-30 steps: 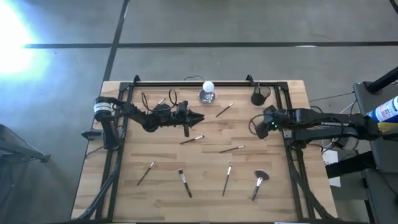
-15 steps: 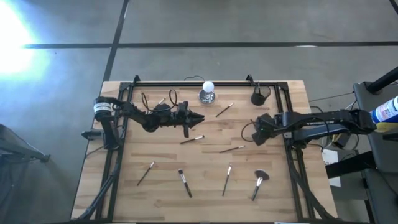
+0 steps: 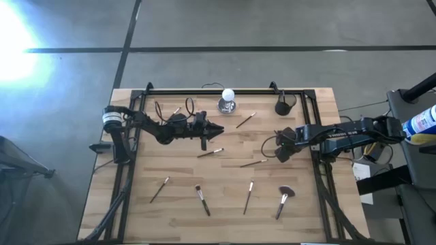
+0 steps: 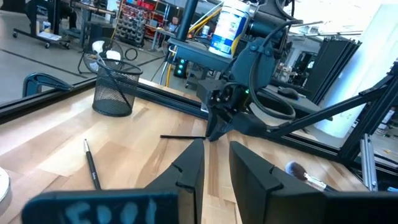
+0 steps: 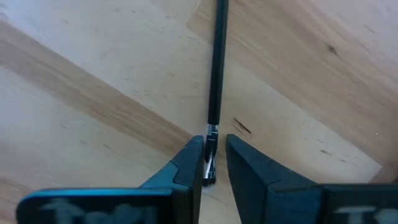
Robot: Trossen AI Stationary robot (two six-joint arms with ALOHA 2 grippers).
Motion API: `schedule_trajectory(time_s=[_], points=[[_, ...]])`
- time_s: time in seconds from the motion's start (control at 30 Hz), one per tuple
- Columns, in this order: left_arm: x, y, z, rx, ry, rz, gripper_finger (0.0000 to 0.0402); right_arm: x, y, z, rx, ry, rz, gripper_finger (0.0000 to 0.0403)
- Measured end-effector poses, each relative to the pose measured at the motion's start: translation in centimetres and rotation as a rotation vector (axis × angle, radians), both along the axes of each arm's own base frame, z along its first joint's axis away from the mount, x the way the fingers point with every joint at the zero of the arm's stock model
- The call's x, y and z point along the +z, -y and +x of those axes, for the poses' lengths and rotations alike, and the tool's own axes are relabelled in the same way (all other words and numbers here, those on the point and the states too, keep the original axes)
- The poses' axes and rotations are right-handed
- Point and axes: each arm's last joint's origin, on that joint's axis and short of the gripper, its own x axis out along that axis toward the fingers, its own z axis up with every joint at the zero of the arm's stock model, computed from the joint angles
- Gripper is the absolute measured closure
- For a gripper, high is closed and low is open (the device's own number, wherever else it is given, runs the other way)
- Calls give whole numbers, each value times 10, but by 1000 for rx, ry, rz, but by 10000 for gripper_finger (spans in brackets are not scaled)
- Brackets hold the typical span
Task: Put items in baskets/containers
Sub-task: Put the black eyeshadow brush into the black pen holder
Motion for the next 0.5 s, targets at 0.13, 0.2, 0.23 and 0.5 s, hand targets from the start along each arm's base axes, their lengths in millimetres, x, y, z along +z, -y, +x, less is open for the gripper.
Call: schedule_trajectory(time_s=[0.13, 0.2, 0.23, 0.5], points=[[0, 0, 0, -2, 1, -33, 333, 5, 0, 2, 63, 18, -3, 368], [-1, -3, -1, 4, -3, -83, 333, 10, 1, 8, 102, 58, -16, 385], [-1, -4, -1, 3, -9, -105, 333, 14, 2, 10, 122, 73, -23, 388], [0, -5, 9, -83, -78, -149, 334, 42, 5, 33, 348, 68, -56, 389]])
